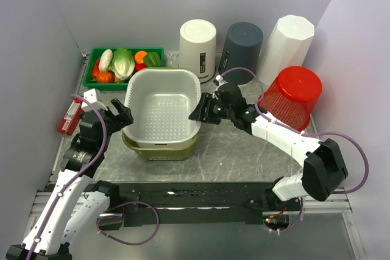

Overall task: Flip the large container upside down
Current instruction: Pick up the container from the container.

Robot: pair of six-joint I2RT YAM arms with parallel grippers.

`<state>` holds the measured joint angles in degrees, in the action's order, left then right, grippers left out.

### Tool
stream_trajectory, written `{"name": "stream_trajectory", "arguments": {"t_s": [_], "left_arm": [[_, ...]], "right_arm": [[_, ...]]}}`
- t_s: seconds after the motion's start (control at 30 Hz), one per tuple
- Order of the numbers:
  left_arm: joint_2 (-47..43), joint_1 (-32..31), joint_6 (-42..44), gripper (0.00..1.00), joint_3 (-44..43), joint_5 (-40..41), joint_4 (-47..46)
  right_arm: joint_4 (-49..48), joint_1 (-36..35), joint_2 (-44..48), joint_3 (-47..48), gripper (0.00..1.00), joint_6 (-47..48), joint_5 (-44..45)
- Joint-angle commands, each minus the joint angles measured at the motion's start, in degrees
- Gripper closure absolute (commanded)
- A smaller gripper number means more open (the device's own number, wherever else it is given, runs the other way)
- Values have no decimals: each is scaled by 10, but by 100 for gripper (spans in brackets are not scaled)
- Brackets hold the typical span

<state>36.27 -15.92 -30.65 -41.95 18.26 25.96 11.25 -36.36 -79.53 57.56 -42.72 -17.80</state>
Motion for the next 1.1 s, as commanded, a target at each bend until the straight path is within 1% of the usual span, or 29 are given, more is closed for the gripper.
{"name": "stream_trajectory", "arguments": {"t_s": [0.0, 0.13, 0.2, 0.23, 0.43, 0.63, 0.9, 1.07], "left_arm": [[2, 2, 8, 4, -6, -4, -19], [-1, 2, 7, 4, -6, -2, -18], [-1, 2, 6, 4, -5, -1, -19], [-1, 2, 7, 4, -5, -2, -19], [4, 2, 8, 4, -6, -5, -19], [0, 2, 7, 4, -6, -2, -18], [0, 2, 7, 4, -5, -4, -20], [8, 2, 9, 4, -7, -15, -19]], "right_arm": [[38, -18, 29, 40, 41, 26, 69], [56, -28, 24, 56, 53, 36, 94], [75, -39, 22, 69, 56, 40, 114], [80, -42, 21, 73, 59, 44, 126], [103, -62, 26, 94, 65, 57, 174], [80, -67, 46, 84, 68, 59, 175], [17, -67, 75, 51, 67, 33, 151], [-16, -66, 76, 37, 66, 17, 110]]}}
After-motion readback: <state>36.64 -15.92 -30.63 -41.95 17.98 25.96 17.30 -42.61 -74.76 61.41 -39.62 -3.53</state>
